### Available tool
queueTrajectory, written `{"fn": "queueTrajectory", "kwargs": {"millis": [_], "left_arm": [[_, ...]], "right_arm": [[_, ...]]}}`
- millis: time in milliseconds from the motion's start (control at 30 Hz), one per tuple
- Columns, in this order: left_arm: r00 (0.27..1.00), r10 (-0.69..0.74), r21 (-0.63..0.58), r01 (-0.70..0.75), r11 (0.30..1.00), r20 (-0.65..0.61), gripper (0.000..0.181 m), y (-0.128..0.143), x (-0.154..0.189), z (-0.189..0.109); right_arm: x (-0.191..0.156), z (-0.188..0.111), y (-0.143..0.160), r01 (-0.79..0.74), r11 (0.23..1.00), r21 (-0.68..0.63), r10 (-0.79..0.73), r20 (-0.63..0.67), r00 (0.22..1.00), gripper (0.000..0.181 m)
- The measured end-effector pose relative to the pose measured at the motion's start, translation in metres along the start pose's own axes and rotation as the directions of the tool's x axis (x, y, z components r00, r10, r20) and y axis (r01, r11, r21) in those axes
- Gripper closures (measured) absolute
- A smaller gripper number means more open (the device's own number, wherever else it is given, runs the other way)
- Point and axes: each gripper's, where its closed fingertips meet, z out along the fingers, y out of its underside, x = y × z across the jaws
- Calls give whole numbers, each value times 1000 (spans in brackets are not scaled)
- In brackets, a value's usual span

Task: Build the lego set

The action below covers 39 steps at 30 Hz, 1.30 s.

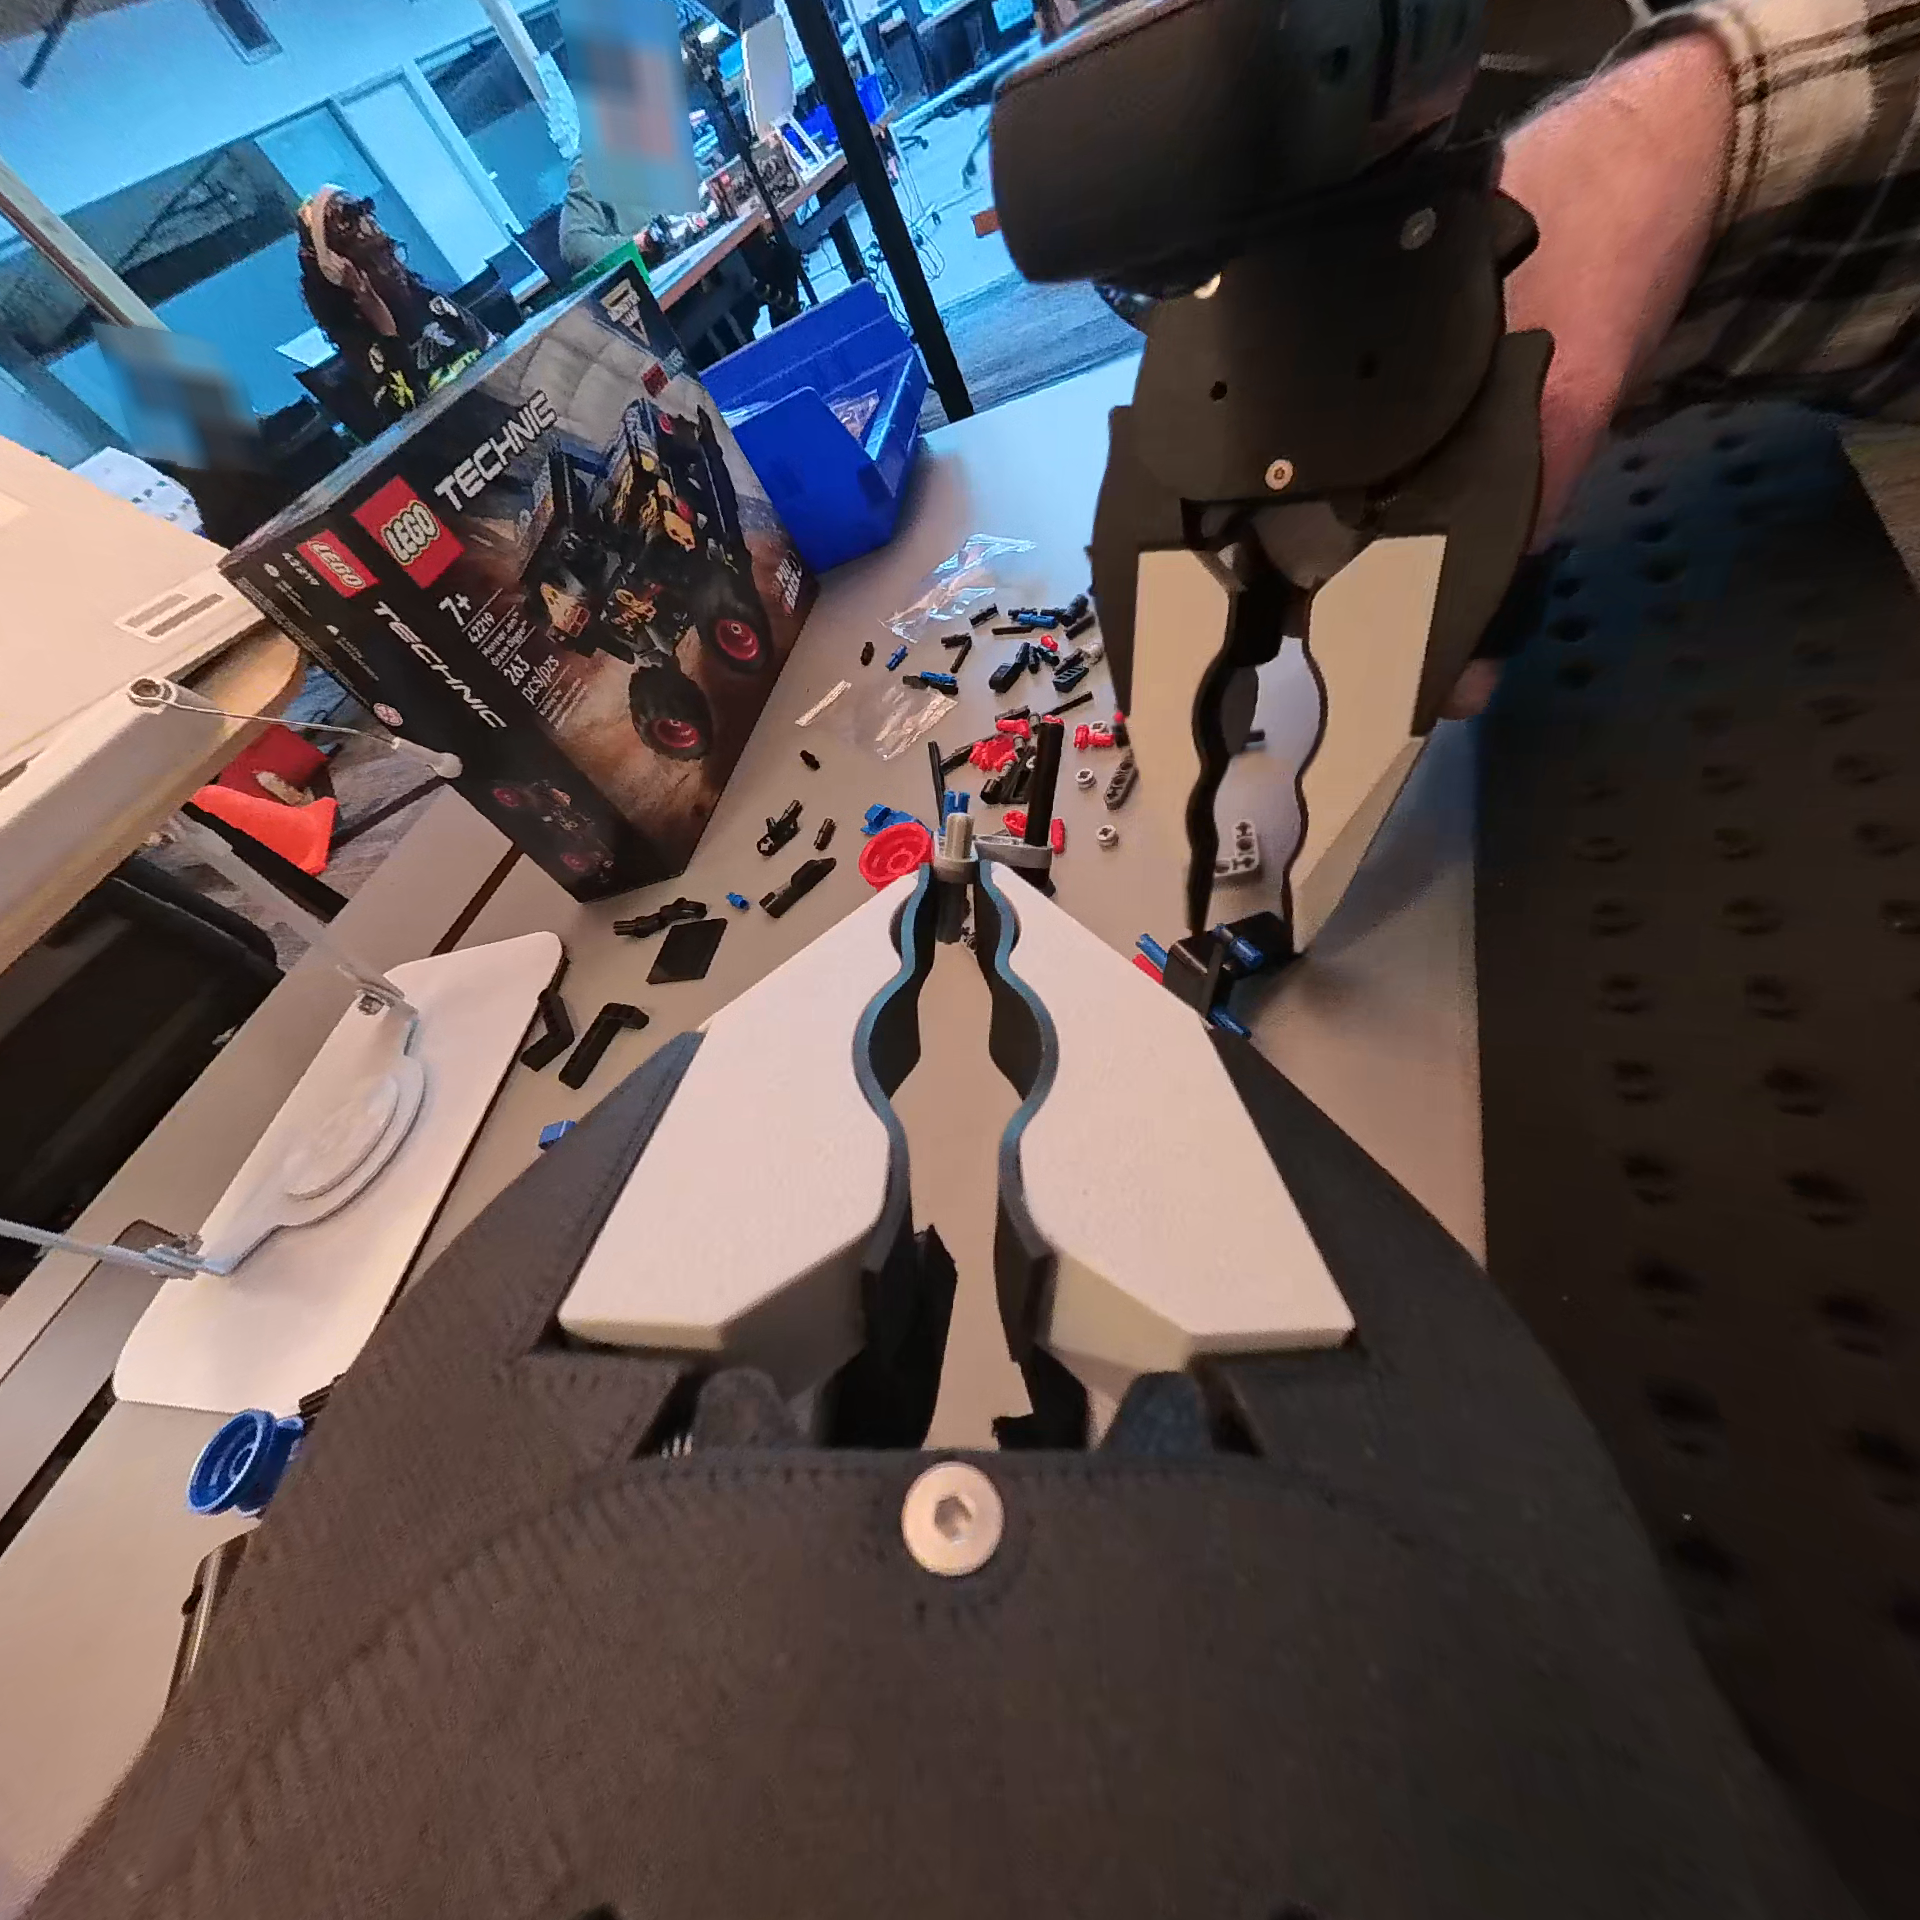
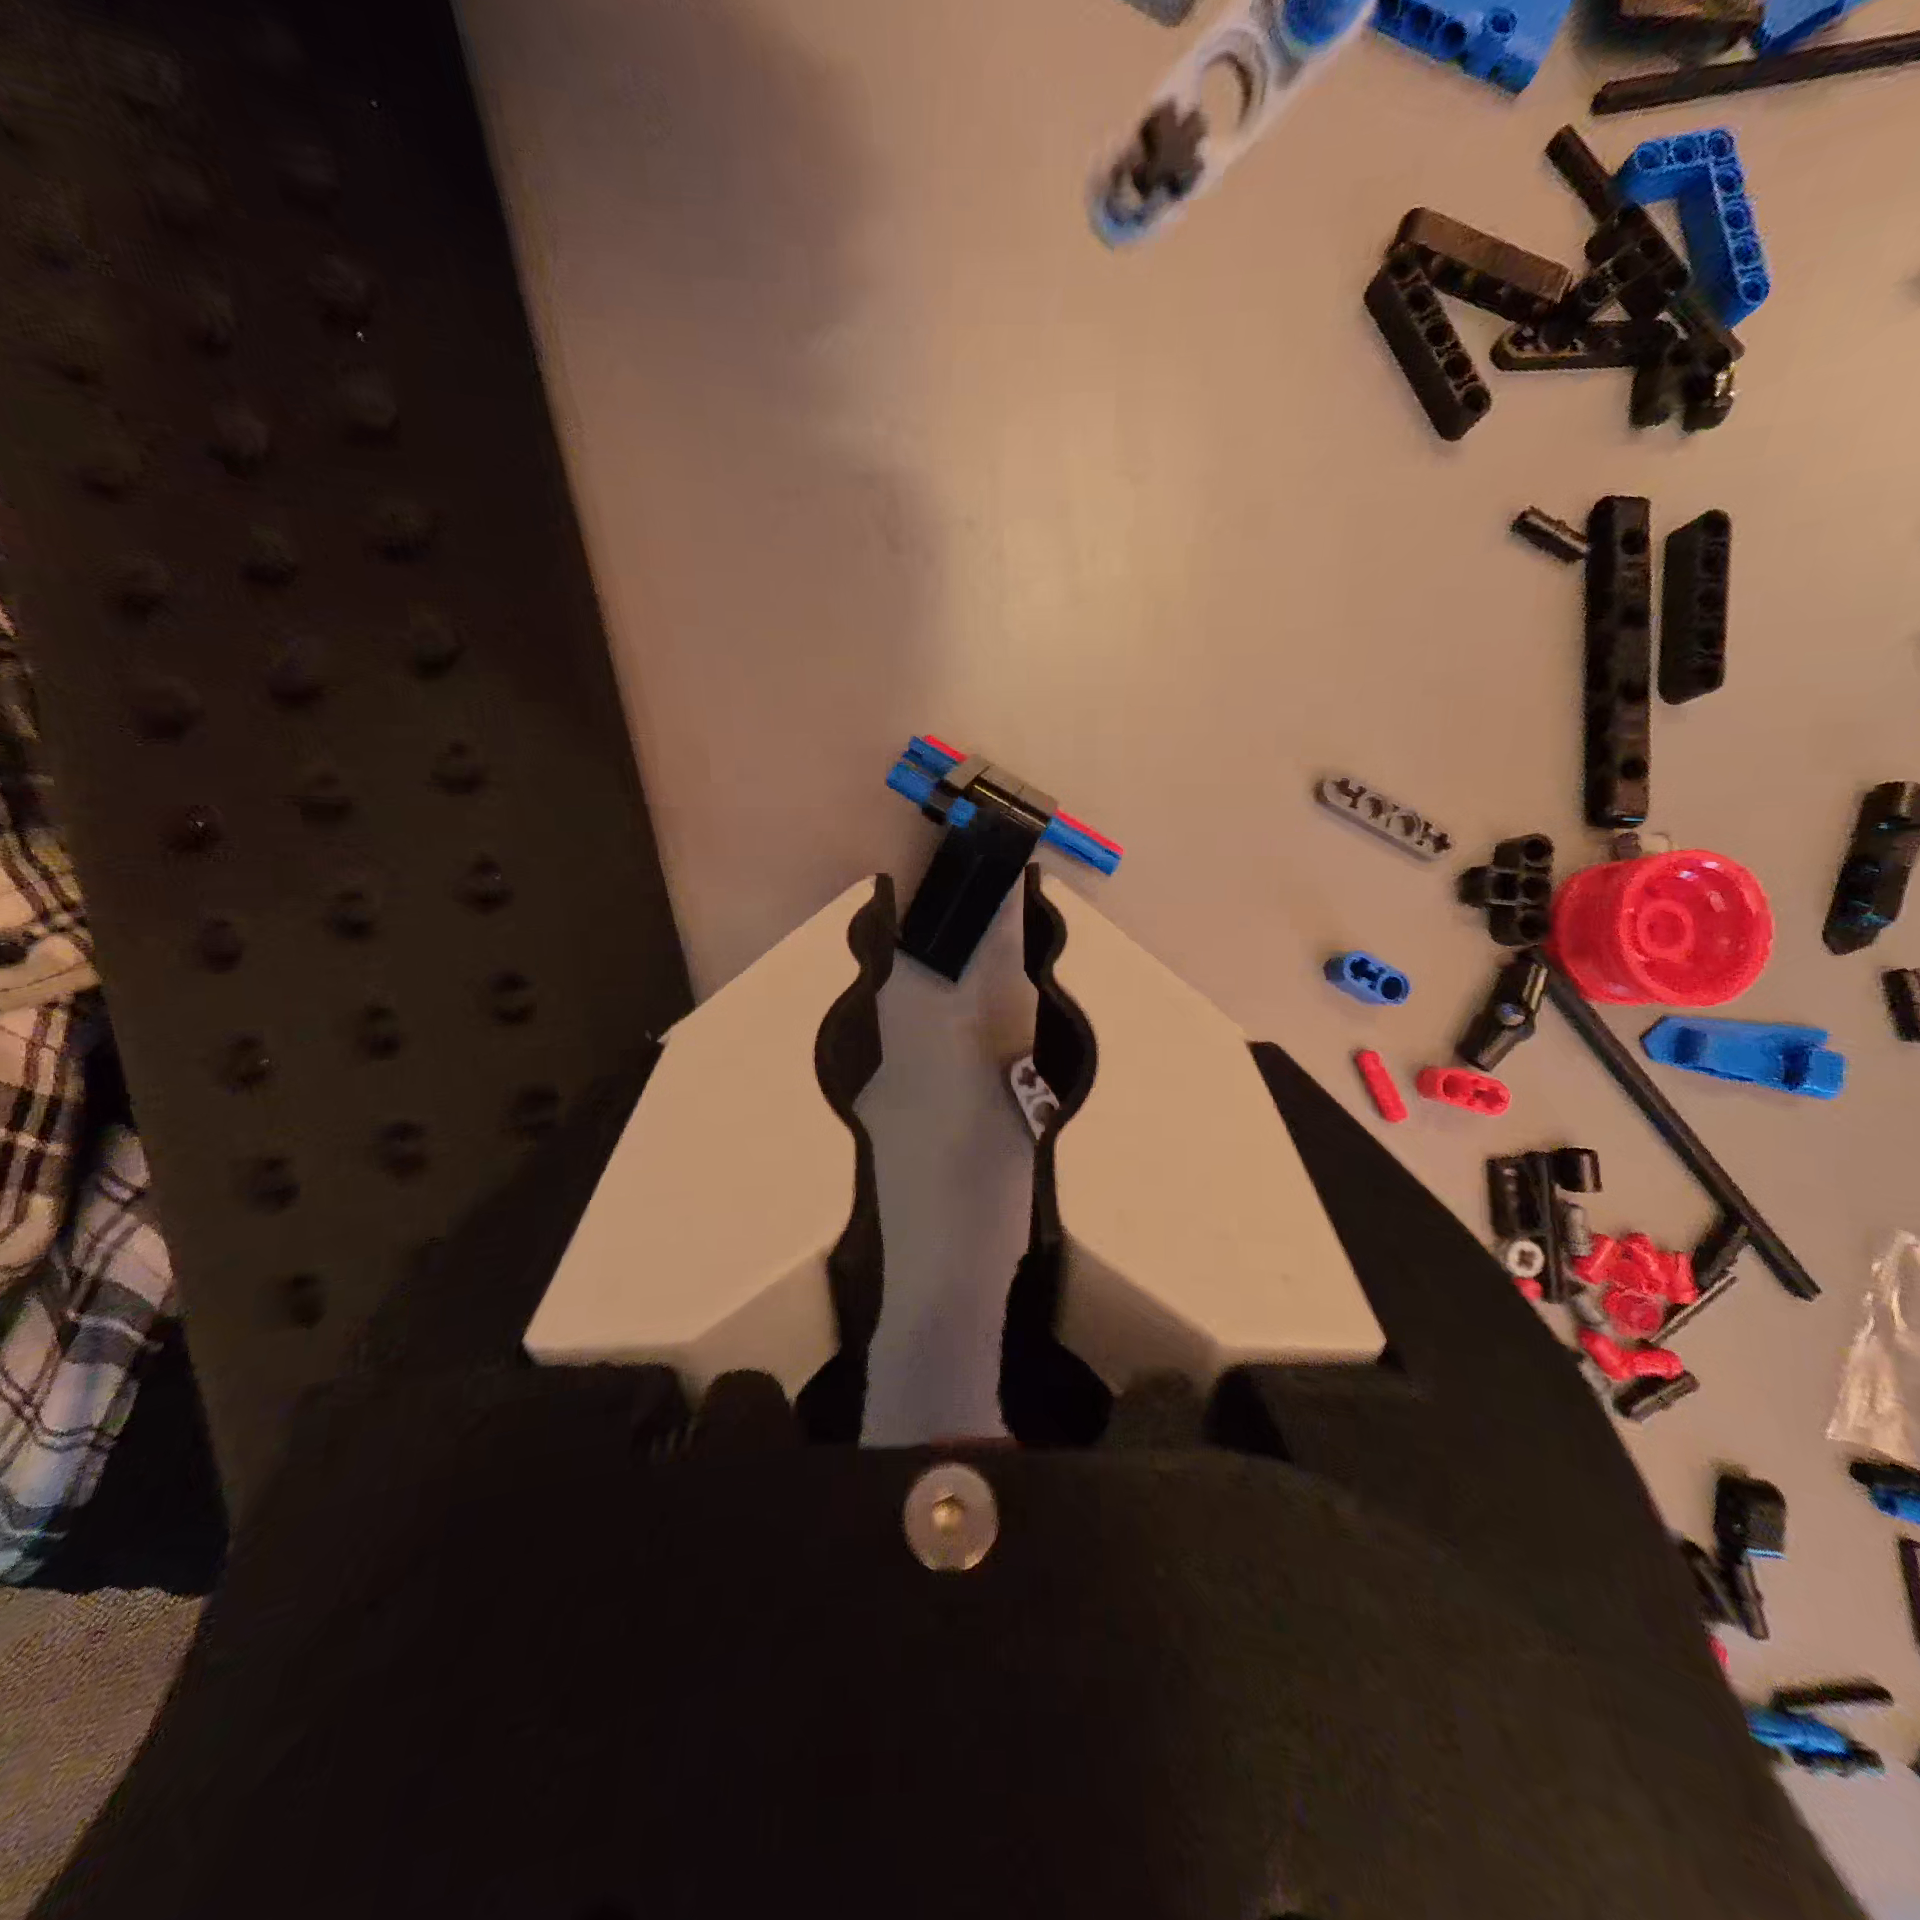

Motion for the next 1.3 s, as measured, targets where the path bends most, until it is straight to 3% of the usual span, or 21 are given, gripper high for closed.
{"fn": "queueTrajectory", "kwargs": {"millis": [167,333,433,533,633,833,1033,1133,1300], "left_arm": [[1000,-4,6,4,1000,-3,177,-1,0,-1],[1000,-10,11,10,1000,-6,177,-2,0,-1],[1000,-15,16,15,1000,-5,177,-3,-1,-2],[1000,-22,22,22,1000,-4,177,-3,-2,-3],[1000,-28,25,28,999,-4,177,-3,-4,-3],[999,-43,28,43,999,-8,177,-3,-5,-2],[998,-54,27,54,998,-15,177,-2,-6,0],[998,-55,27,55,998,-14,177,-3,-6,0],[998,-63,29,64,998,-16,177,-2,-7,1]], "right_arm": [[-17,1,-18,-77,995,66,71,84,994,154],[-1,-8,-29,5,993,119,-6,9,1000,143],[4,-2,-28,44,997,67,-44,0,999,134],[-1,9,-28,68,997,29,-69,40,997,139],[-2,15,-21,76,997,-23,-75,43,996,159],[3,14,-23,-22,999,25,21,23,1000,169],[8,11,-23,-82,994,72,81,12,997,167],[10,2,-27,-112,986,124,109,29,994,157],[20,-12,-19,-106,988,108,108,-12,994,152]]}}
